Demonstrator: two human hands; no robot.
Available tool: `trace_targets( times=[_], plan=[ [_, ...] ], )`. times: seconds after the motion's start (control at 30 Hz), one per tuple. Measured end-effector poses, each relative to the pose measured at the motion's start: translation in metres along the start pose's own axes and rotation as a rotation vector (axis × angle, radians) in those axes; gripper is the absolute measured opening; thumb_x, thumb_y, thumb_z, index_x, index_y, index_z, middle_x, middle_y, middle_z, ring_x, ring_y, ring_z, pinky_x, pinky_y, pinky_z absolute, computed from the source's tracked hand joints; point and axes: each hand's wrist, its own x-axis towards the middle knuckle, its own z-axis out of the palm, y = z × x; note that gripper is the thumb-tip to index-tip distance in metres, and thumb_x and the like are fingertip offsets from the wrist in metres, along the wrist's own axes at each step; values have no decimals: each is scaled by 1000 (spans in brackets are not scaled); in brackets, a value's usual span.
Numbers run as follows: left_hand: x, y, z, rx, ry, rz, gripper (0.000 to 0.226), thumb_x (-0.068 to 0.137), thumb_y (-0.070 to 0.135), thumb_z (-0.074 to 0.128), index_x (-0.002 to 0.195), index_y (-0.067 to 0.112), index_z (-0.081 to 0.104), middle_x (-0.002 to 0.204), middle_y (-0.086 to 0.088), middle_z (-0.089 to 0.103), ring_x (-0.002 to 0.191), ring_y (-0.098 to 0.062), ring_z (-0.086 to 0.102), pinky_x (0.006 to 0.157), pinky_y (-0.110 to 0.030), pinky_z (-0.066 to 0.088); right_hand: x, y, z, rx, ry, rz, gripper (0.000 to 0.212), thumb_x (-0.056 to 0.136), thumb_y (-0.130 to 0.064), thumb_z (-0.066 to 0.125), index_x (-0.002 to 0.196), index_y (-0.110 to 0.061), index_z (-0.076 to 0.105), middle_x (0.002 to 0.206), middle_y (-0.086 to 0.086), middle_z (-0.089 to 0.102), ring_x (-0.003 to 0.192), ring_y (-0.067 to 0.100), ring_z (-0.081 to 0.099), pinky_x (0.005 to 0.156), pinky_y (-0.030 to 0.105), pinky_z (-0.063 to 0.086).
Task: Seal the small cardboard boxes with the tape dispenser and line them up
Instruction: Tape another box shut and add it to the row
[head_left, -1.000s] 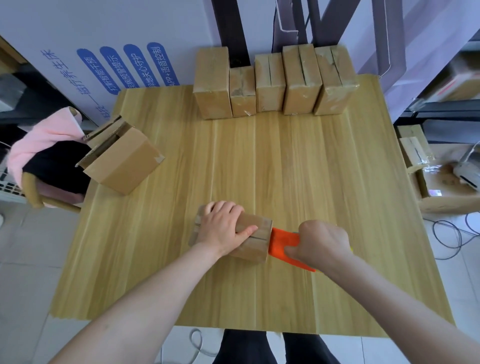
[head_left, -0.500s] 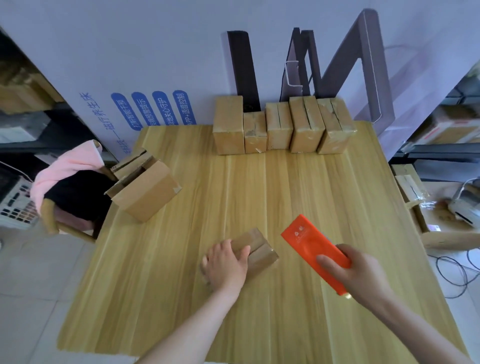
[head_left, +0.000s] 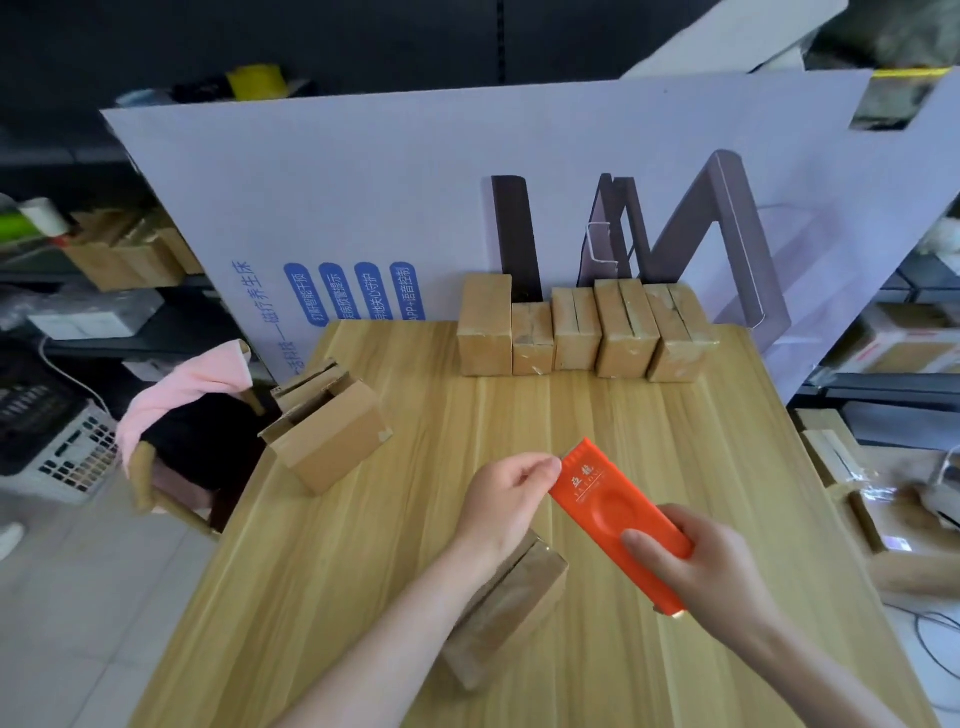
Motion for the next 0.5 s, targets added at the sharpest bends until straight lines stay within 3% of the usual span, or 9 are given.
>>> trace_targets(
  times=[0.1,0.2,0.33,0.43,0.5],
  plan=[
    [-4,4,-3,10,18,24,17,96,28,57,86,31,71,84,19,72,84,7,63,80,-17,46,-2,-5,-2,-23,-17,-23,10,78,-30,77,76,-26,68,62,-5,68,52,14,64,51,38,55],
    [-2,10,-9,-154,14,-152,25,96,34,55,81,23,72,77,12,71,74,-3,61,74,-22,45,-6,-11,-5,-13,-49,-48,15,73,-39,77,75,-27,68,61,-7,67,51,6,60,49,27,47],
    [6,10,-9,-181,-2,-276,18,92,31,62,78,21,69,63,12,65,65,-7,55,69,-24,43,-9,-16,-6,-21,-57,-70,13,76,-33,79,76,-27,68,64,-4,68,51,7,59,49,27,46],
    [15,8,-10,-134,87,-243,8,87,21,70,79,22,74,71,11,70,69,-2,59,72,-20,45,-10,-20,-5,-76,-36,-72,11,77,-33,77,77,-29,67,67,-9,68,54,7,61,53,32,49],
    [19,9,-12,-114,113,-211,14,84,15,73,74,23,75,76,8,73,73,-3,64,80,-23,48,-9,-24,-4,-107,-23,-76,13,75,-37,76,77,-29,67,65,-11,67,52,7,60,53,34,50]
  ],
)
